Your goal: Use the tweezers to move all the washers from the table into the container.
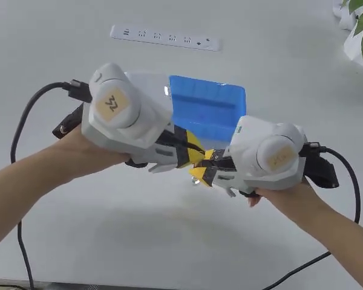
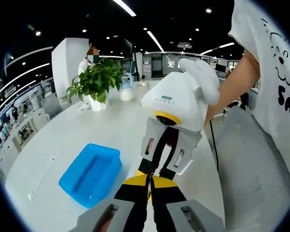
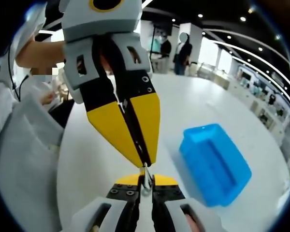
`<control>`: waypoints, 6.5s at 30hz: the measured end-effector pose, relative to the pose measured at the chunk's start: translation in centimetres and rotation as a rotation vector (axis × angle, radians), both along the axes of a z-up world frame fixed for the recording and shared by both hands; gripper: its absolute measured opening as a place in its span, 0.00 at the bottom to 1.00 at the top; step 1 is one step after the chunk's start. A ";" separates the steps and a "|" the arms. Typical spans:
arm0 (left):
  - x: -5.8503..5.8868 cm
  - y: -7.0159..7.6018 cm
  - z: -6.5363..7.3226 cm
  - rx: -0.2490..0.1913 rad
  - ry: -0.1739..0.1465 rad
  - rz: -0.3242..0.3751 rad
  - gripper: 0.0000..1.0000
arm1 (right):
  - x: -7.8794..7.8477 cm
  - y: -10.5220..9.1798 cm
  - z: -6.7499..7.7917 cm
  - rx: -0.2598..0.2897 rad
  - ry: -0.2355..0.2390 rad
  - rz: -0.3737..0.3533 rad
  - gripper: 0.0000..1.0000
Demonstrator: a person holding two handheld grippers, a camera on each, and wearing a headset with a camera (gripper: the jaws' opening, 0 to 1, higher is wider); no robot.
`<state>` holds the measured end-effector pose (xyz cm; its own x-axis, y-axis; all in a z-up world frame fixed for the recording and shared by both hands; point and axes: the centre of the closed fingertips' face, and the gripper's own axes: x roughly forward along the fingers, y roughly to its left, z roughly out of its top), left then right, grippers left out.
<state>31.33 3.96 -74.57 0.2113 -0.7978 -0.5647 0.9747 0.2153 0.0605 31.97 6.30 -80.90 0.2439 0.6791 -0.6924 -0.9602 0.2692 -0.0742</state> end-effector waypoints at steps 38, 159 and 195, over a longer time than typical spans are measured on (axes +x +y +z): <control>5.9 -0.8 7.2 -0.038 -0.204 0.083 0.00 | 7.3 0.0 7.1 0.059 -0.158 -0.120 0.03; 0.8 -2.9 2.5 0.013 -0.146 0.073 0.00 | 2.2 -2.6 2.7 0.107 -0.052 -0.263 0.08; 1.5 -3.3 -1.3 0.066 -0.093 0.057 0.00 | 2.5 -3.1 -1.2 0.110 0.082 -0.297 0.10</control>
